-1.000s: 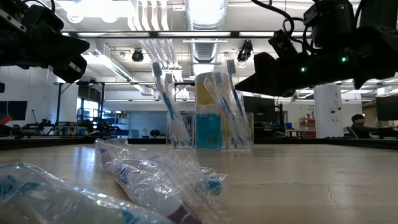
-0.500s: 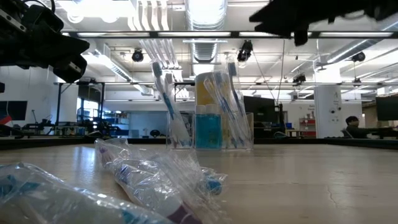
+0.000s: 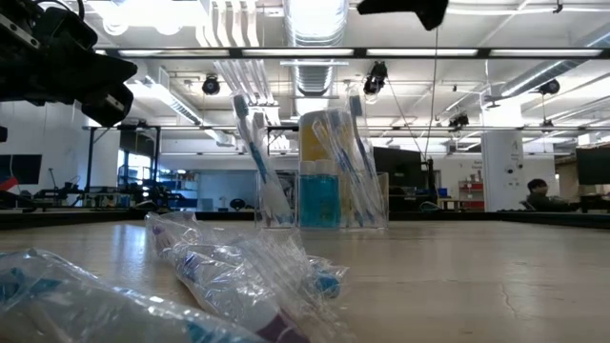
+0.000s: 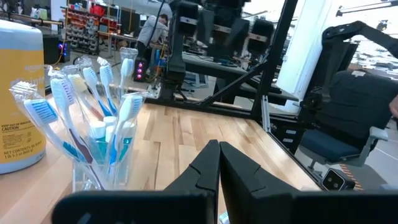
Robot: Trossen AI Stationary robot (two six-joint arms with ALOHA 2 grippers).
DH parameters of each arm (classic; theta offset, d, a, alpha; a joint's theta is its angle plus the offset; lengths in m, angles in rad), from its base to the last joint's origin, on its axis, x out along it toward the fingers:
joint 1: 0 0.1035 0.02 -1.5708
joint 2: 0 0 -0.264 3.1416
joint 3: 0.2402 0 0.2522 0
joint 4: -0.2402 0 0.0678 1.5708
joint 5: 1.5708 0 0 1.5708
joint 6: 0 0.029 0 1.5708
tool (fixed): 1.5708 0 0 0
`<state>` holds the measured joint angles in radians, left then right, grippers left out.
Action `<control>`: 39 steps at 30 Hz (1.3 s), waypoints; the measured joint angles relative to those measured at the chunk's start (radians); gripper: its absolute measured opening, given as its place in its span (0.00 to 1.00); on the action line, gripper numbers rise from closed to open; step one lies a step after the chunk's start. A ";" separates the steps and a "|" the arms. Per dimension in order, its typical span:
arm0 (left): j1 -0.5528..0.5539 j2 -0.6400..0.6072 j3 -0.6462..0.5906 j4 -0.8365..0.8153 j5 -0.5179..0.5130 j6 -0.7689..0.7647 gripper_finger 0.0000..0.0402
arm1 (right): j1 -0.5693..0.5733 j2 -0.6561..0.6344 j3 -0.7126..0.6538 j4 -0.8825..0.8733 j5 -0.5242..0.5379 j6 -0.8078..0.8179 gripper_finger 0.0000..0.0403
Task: Pick & Place toothbrushing station
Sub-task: Put the blue toothbrush into the transparent organizer
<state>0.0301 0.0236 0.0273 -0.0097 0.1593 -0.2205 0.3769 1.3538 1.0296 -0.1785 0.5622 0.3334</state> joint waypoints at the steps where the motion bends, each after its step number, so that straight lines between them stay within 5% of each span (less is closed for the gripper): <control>1: 0.000 0.000 0.000 0.000 0.001 0.000 0.03 | 0.002 0.026 0.020 0.000 -0.010 -0.001 0.31; 12: 0.000 0.000 0.000 0.001 -0.001 -0.001 0.03 | -0.014 0.392 0.243 -0.025 -0.274 0.123 0.29; 23: 0.000 0.000 0.000 0.002 -0.001 -0.016 0.03 | -0.023 0.726 0.546 -0.313 -0.355 0.295 0.48; 31: 0.000 0.000 0.000 0.002 0.000 -0.018 0.03 | -0.031 0.846 0.638 -0.317 -0.380 0.416 0.59; 39: 0.000 0.000 0.000 0.002 0.001 -0.010 0.03 | -0.045 0.894 0.636 -0.317 -0.394 0.485 0.59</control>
<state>0.0302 0.0238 0.0273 -0.0082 0.1600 -0.2303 0.3321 2.2480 1.6657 -0.4955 0.1685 0.8181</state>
